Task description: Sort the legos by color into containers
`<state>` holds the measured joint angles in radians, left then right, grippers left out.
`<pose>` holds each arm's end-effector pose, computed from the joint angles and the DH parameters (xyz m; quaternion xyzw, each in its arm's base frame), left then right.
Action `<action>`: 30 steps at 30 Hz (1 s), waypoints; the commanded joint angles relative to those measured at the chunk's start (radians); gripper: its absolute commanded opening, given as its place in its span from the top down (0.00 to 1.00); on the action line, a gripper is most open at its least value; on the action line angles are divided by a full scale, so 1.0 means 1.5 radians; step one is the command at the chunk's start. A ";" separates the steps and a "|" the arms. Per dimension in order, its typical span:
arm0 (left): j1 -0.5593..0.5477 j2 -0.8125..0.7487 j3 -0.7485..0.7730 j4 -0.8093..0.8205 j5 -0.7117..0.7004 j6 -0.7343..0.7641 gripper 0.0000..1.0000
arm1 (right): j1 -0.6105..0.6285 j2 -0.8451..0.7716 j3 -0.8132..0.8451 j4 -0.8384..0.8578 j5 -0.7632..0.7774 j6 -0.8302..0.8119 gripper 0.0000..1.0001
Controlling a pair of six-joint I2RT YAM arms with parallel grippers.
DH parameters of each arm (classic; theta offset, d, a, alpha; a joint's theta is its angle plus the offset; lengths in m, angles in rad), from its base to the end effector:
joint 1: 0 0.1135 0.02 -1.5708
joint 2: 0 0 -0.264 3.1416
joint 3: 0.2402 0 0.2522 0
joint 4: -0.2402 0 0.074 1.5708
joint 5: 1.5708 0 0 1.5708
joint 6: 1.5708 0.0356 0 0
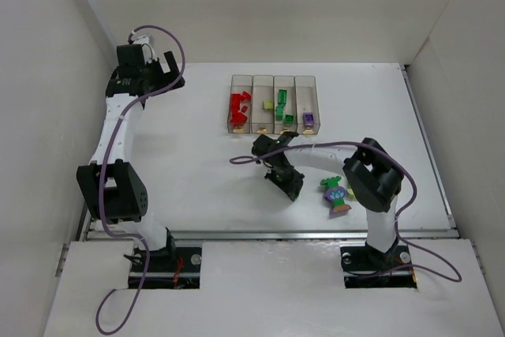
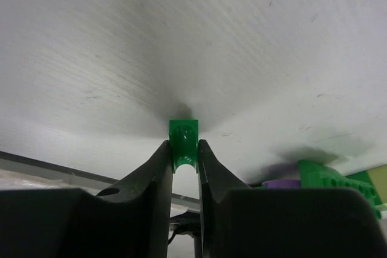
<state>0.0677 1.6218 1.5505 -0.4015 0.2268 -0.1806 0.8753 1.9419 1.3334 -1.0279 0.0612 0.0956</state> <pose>0.3785 0.0176 0.3701 -0.0464 0.8484 -0.1256 0.5122 0.2220 0.2626 0.1594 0.3806 -0.9237 0.0423 0.0147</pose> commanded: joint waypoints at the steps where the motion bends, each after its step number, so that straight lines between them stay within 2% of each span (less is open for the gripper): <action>1: 0.005 -0.014 -0.003 0.010 -0.005 0.006 0.00 | -0.001 -0.034 0.075 0.011 0.007 -0.015 1.00; 5: 0.005 -0.008 -0.003 0.010 -0.005 0.006 0.00 | -0.026 -0.059 0.185 0.079 0.028 -0.007 1.00; 9: 0.005 -0.007 -0.003 0.010 -0.020 0.006 0.00 | -0.133 -0.039 0.278 0.189 0.040 0.044 1.00; 11: 0.005 -0.007 0.003 0.010 -0.027 0.006 0.00 | -0.168 0.000 0.326 0.242 0.040 0.075 1.00; 17: 0.005 -0.024 0.003 0.004 -0.041 0.018 0.00 | -0.272 0.120 0.485 0.267 0.030 0.131 1.00; 19: 0.011 -0.024 0.003 0.004 -0.047 0.018 0.00 | -0.278 0.154 0.494 0.288 0.002 0.125 1.00; 23: 0.011 -0.024 0.003 0.004 -0.053 0.018 0.00 | -0.285 0.186 0.506 0.305 0.028 0.115 0.99; 25: 0.011 -0.030 0.003 0.004 -0.053 0.018 0.00 | -0.285 0.192 0.498 0.320 0.028 0.115 0.82; 26: 0.017 -0.030 0.003 0.004 -0.053 0.018 0.00 | -0.285 0.192 0.498 0.320 0.034 0.115 0.69; 28: 0.017 -0.030 0.009 0.004 -0.053 0.018 0.00 | -0.285 0.186 0.490 0.328 0.034 0.109 0.53; 30: 0.017 -0.030 0.016 -0.002 -0.053 0.018 0.00 | -0.285 0.180 0.490 0.328 0.026 0.103 0.43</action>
<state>0.0864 1.6218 1.5505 -0.4030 0.1539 -0.1627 0.4442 2.2730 2.0457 -0.6125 0.1028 0.2581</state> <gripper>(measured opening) 0.997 0.551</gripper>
